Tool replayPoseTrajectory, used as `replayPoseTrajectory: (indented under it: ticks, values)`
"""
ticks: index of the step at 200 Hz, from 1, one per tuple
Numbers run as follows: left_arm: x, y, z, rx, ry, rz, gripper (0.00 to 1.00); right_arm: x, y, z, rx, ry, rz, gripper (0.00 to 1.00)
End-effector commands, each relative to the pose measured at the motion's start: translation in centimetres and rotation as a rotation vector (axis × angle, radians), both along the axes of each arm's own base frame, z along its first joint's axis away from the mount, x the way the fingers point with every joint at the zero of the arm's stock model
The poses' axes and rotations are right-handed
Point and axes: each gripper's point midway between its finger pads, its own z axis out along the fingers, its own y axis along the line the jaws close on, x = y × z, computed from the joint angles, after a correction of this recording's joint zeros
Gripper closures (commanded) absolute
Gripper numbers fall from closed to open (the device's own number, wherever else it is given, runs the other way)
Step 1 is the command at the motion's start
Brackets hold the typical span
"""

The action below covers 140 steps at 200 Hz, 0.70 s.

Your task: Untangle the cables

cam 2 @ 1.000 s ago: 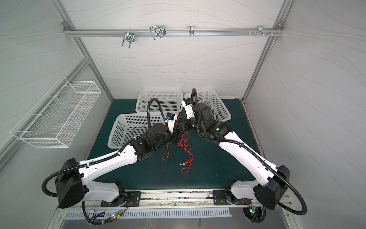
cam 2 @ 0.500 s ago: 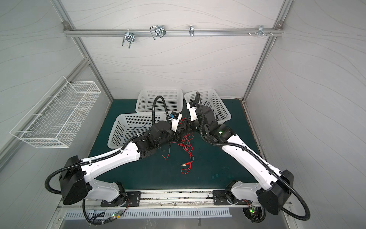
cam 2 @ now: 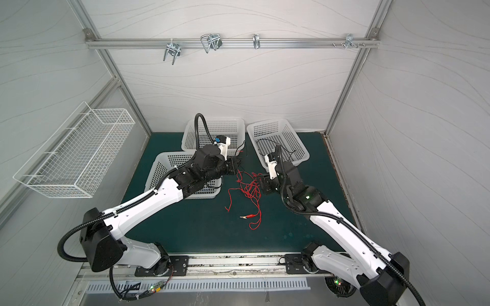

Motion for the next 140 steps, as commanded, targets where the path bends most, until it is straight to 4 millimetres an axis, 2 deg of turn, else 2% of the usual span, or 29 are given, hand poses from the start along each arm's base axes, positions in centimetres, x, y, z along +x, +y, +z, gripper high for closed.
replayPoseTrajectory:
  ticks: [1,39,92,117,140]
  values:
    - [-0.2,-1.4,1.6,-0.056,0.055,-0.032,1.0,-0.2,0.9,0.9,0.036,-0.058,0.063,0.48]
    - [-0.6,-2.8,2.4,-0.112,0.085,-0.083,1.0,0.7,2.6,1.3,0.068,-0.097,0.102,0.41]
    - [-1.1,-2.8,4.3,-0.144,0.068,-0.106,1.0,3.6,5.0,0.8,0.065,-0.119,0.112,0.39]
    - [-1.4,-2.8,4.9,-0.151,0.057,-0.116,1.0,5.1,6.1,0.4,0.07,-0.126,0.107,0.4]
    - [-1.4,-2.5,5.0,-0.144,0.051,-0.109,1.0,5.9,7.2,0.3,0.084,-0.134,0.121,0.51]
